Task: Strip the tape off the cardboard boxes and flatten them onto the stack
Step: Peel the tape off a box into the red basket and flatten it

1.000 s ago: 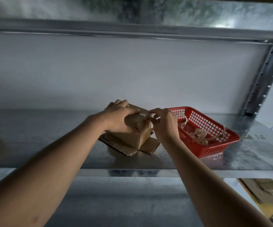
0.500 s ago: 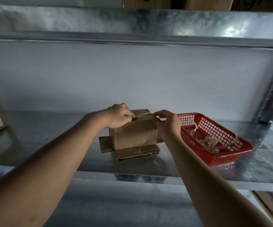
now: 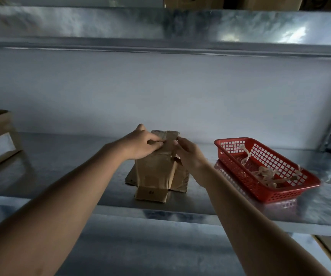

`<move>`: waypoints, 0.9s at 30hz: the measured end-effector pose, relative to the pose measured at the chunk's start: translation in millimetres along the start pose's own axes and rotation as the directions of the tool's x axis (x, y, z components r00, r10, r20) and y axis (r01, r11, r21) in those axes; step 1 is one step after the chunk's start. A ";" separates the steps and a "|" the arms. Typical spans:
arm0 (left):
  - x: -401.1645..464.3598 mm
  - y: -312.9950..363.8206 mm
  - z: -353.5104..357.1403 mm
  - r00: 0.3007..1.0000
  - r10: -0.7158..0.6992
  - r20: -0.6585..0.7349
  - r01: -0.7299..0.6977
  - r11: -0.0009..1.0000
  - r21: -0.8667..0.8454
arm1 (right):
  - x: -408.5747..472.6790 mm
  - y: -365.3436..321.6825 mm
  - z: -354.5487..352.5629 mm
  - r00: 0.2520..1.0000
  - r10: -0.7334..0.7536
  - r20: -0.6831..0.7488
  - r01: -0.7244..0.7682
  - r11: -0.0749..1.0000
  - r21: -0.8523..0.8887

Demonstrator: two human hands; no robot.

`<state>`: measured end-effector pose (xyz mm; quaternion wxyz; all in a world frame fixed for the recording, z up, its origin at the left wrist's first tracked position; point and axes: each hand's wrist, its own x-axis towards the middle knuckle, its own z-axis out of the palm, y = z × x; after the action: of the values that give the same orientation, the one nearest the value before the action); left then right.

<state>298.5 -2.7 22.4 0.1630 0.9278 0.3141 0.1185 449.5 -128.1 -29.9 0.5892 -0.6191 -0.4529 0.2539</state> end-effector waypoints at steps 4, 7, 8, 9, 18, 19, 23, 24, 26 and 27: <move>5.2 -1.2 10.6 1.000 0.003 -0.002 -0.003 0.993 -0.117 | -14.4 5.3 3.1 0.980 -0.163 -0.111 0.147 0.979 -0.140; 6.1 1.7 17.8 1.000 0.017 0.010 -0.015 0.973 -0.232 | -26.8 8.9 0.6 0.941 -0.316 -0.120 0.268 0.914 -0.304; 6.3 2.6 18.7 1.000 0.012 0.015 -0.008 0.970 -0.244 | -30.5 8.3 -0.4 0.936 -0.333 -0.115 0.283 0.904 -0.319; 6.5 3.9 19.1 1.000 0.003 0.020 0.003 0.968 -0.251 | -34.2 7.4 -2.0 0.938 -0.328 -0.110 0.279 0.906 -0.320; -3.0 23.5 12.9 0.997 -0.019 0.074 0.034 0.976 -0.215 | -39.5 1.2 -19.5 0.952 -0.273 -0.140 0.214 0.918 -0.334; -4.2 23.5 10.1 0.996 -0.021 0.084 0.038 0.978 -0.207 | -40.6 0.9 -19.8 0.952 -0.267 -0.151 0.207 0.923 -0.325; -6.1 20.7 0.9 0.994 -0.022 0.111 0.042 0.983 -0.180 | -46.6 8.7 -16.4 0.901 -0.359 -0.242 0.270 0.903 -0.335; -7.1 20.7 0.7 0.994 -0.017 0.108 0.036 0.984 -0.175 | -47.5 12.6 -15.4 0.881 -0.387 -0.274 0.290 0.897 -0.334; -9.6 22.4 3.4 0.995 -0.013 0.102 0.030 0.987 -0.161 | -49.0 19.6 -13.6 0.865 -0.385 -0.322 0.289 0.907 -0.307; -10.2 22.8 5.6 0.995 -0.017 0.098 0.032 0.987 -0.156 | -49.5 22.3 -13.1 0.862 -0.381 -0.334 0.283 0.909 -0.306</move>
<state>304.8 -27.4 24.6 0.2522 0.9127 0.3070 0.0960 443.6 -174.9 -59.9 0.6202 -0.6372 -0.4561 -0.0375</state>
